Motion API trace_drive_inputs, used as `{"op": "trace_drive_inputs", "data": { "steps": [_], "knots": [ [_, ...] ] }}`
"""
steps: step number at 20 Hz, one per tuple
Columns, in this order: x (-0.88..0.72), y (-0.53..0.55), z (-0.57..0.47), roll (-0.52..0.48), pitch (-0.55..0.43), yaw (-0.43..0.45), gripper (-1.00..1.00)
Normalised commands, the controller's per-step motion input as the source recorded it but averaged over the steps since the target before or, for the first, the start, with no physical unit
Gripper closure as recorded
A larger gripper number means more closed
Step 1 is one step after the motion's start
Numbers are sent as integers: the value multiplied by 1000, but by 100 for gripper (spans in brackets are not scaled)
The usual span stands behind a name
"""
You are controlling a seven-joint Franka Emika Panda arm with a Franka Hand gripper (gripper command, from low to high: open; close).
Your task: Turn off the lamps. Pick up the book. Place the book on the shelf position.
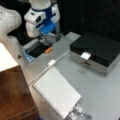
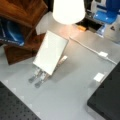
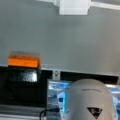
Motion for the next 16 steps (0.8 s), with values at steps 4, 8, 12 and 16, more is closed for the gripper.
{"op": "trace_drive_inputs", "data": {
  "steps": [4,8,12,16],
  "knots": [
    [-249,214,-185,44,-133,-123,-100],
    [-294,200,-196,25,-123,-119,-100],
    [-316,210,-169,23,-125,-136,-100],
    [-351,230,-147,30,-136,-149,-100]
  ]
}}
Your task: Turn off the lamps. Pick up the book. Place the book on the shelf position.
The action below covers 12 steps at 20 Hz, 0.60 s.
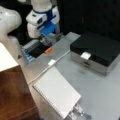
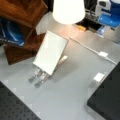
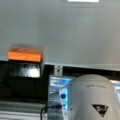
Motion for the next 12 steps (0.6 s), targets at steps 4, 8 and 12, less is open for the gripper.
{"op": "trace_drive_inputs", "data": {
  "steps": [4,8,12],
  "knots": [
    [-394,207,-157,55,-156,-133,-100],
    [-410,137,-200,70,-176,-109,-100],
    [-369,90,-167,83,-190,-103,100]
  ]
}}
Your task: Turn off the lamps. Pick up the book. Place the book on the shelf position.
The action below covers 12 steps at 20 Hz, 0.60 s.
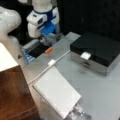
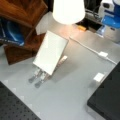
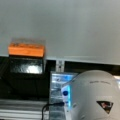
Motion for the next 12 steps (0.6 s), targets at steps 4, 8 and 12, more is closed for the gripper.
{"op": "trace_drive_inputs", "data": {
  "steps": [4,8,12],
  "knots": [
    [-297,109,-90,96,-177,-111,100],
    [-237,136,-118,90,-178,-107,100],
    [-206,135,-160,96,-183,-108,100]
  ]
}}
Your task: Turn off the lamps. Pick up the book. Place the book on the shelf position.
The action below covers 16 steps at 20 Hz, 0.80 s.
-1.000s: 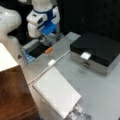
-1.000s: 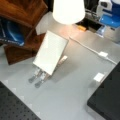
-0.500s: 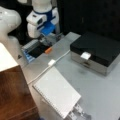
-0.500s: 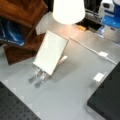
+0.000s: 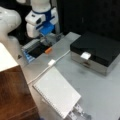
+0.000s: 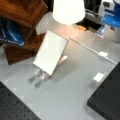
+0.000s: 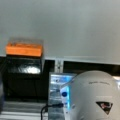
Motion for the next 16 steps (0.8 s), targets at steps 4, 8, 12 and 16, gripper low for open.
{"op": "trace_drive_inputs", "data": {
  "steps": [4,8,12,16],
  "knots": [
    [-160,133,-199,99,-195,-107,100],
    [-110,124,-281,93,-201,-90,100],
    [-116,134,-276,81,-160,-62,100],
    [-101,148,-260,66,-137,-47,100]
  ]
}}
